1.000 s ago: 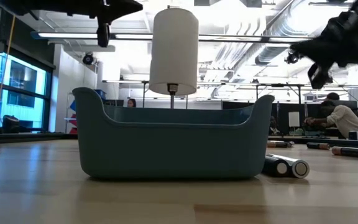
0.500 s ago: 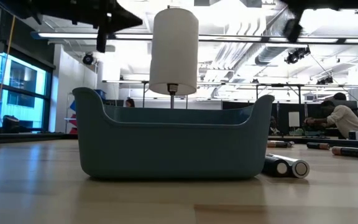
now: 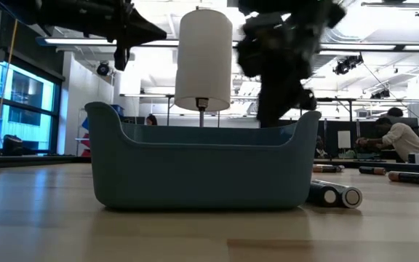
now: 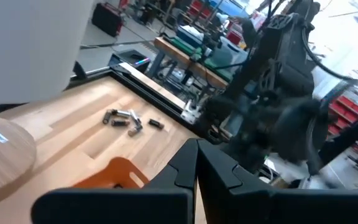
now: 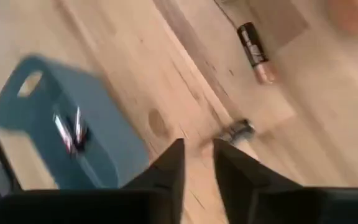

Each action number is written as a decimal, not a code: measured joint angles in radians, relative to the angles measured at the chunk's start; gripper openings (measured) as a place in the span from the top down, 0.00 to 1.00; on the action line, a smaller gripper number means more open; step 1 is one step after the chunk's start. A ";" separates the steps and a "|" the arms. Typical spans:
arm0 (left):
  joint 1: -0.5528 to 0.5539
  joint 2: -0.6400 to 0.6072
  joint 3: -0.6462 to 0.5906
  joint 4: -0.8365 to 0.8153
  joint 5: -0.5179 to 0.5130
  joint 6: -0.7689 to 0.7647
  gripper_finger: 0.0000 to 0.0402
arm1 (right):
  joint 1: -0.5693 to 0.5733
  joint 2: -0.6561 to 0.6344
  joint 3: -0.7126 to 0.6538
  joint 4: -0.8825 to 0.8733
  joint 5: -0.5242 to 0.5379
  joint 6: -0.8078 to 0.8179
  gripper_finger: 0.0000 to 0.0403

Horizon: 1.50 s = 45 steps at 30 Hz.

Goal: Sort batteries
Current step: Put the black battery into the orange bin

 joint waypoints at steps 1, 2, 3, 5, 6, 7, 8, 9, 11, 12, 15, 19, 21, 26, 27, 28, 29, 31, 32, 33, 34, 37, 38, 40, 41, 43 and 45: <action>0.000 0.000 0.000 0.000 0.003 0.000 1.00 | 0.000 0.038 0.031 -0.042 0.010 0.035 0.73; 0.000 0.000 0.000 0.000 0.008 0.000 1.00 | 0.000 0.072 0.060 -0.100 0.020 0.068 0.69; 0.000 0.000 0.000 0.000 0.014 0.002 1.00 | 0.000 0.104 0.090 -0.161 0.031 0.105 0.66; 0.000 0.000 0.000 -0.001 0.019 0.020 1.00 | -0.002 0.150 0.151 -0.264 0.063 0.199 0.61; 0.000 0.000 0.000 -0.003 0.019 0.030 1.00 | -0.002 0.164 0.179 -0.308 0.080 0.246 0.59; 0.000 0.000 0.000 -0.006 0.019 0.035 1.00 | -0.002 0.174 0.205 -0.342 0.097 0.288 0.58; 0.000 0.000 0.000 -0.011 0.019 0.038 1.00 | 0.002 0.186 0.227 -0.362 0.116 0.323 0.57; 0.000 0.000 0.000 -0.015 0.019 0.041 1.00 | 0.005 0.196 0.242 -0.369 0.132 0.358 0.57; 0.000 0.000 0.000 -0.024 0.019 0.043 1.00 | 0.010 0.210 0.257 -0.352 0.140 0.420 0.57; 0.000 0.000 0.000 -0.029 0.019 0.043 1.00 | 0.010 0.212 0.262 -0.336 0.141 0.444 0.58; 0.000 0.000 0.000 -0.041 0.019 0.042 1.00 | 0.011 0.218 0.267 -0.338 0.141 0.493 0.58; 0.000 0.000 0.000 -0.045 0.019 0.054 1.00 | 0.011 0.246 0.266 -0.348 0.124 0.526 0.58; 0.000 0.000 0.000 -0.046 0.018 0.068 1.00 | 0.012 0.255 0.266 -0.321 0.108 0.533 0.58; 0.000 0.000 0.000 -0.052 0.018 0.062 1.00 | 0.023 0.283 0.265 -0.319 0.051 0.559 0.58; 0.000 0.000 0.000 -0.054 0.018 0.061 1.00 | 0.027 0.287 0.265 -0.319 0.054 0.568 0.58; 0.000 0.000 0.000 -0.055 0.018 0.061 1.00 | 0.030 0.291 0.265 -0.318 0.059 0.575 0.58; 0.000 0.000 0.000 -0.054 0.018 0.061 1.00 | 0.032 0.297 0.265 -0.317 0.065 0.583 0.58; 0.000 0.000 0.000 -0.053 0.018 0.064 1.00 | 0.034 0.313 0.265 -0.314 0.077 0.591 0.58; 0.000 0.000 0.000 -0.054 0.017 0.069 1.00 | 0.034 0.324 0.265 -0.311 0.079 0.590 0.58; 0.000 0.000 0.000 -0.053 0.017 0.075 1.00 | 0.034 0.334 0.266 -0.311 0.078 0.591 0.58; 0.000 0.000 0.000 -0.053 0.017 0.076 1.00 | 0.034 0.340 0.266 -0.308 0.076 0.590 0.58; 0.000 0.000 0.000 -0.053 0.017 0.077 1.00 | 0.033 0.367 0.270 -0.308 0.065 0.564 0.60; 0.000 0.000 0.000 -0.052 0.017 0.077 1.00 | 0.033 0.367 0.269 -0.306 0.061 0.542 0.62; 0.000 0.000 0.000 -0.053 0.016 0.078 1.00 | 0.035 0.367 0.268 -0.313 0.060 0.510 0.72; 0.000 0.000 0.000 -0.053 0.016 0.078 1.00 | 0.036 0.355 0.268 -0.322 0.063 0.496 0.79; 0.000 0.000 0.000 -0.053 0.015 0.079 1.00 | 0.038 0.333 0.265 -0.332 0.082 0.454 0.92; 0.000 0.000 0.000 -0.053 0.012 0.099 1.00 | 0.035 0.298 0.261 -0.355 0.119 0.439 0.92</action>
